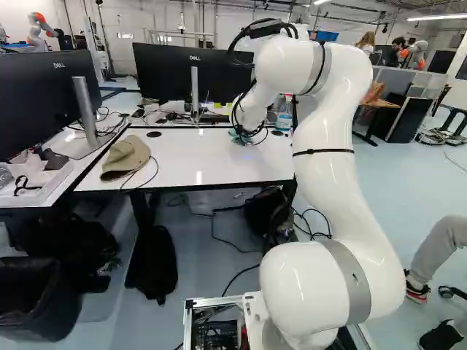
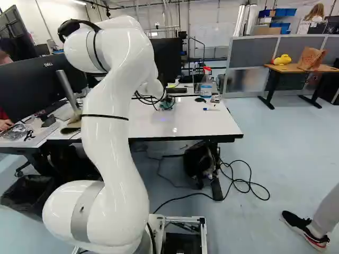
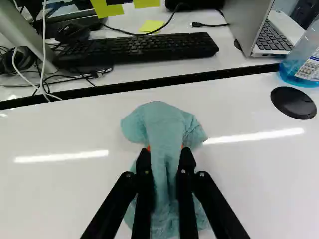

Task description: Clean the table with the green towel

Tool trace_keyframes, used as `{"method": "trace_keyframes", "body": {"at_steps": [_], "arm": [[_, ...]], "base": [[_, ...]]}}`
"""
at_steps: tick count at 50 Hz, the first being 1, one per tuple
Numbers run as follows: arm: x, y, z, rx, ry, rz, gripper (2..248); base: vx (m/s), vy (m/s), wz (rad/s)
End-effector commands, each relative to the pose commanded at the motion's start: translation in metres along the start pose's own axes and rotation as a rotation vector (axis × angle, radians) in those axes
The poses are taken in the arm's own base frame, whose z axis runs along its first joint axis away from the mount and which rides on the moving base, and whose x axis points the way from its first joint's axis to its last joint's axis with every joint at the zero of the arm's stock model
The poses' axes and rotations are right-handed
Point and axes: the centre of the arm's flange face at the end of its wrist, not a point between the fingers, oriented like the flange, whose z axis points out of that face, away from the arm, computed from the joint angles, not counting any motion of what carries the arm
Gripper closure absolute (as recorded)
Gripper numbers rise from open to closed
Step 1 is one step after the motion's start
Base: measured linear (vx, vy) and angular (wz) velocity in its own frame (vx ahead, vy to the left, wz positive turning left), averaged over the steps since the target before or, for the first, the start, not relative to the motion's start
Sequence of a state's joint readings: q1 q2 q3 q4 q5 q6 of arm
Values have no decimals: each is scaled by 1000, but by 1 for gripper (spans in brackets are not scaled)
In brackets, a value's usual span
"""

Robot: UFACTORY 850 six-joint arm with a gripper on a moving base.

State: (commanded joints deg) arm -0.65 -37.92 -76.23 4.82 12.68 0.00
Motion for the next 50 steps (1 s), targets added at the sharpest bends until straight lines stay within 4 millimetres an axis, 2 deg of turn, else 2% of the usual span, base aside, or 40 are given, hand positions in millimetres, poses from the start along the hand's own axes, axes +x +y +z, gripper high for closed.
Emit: {"method": "trace_keyframes", "body": {"at_steps": [16, 42, 50], "arm": [[-12, 5, -20, -6, -21, 3, 197], [-4, 47, -11, -53, -8, 43, 197], [2, 49, -1, -55, 3, 45, 197]], "base": [[0, 0, 0], [0, 0, 0], [0, 0, 0]]}}
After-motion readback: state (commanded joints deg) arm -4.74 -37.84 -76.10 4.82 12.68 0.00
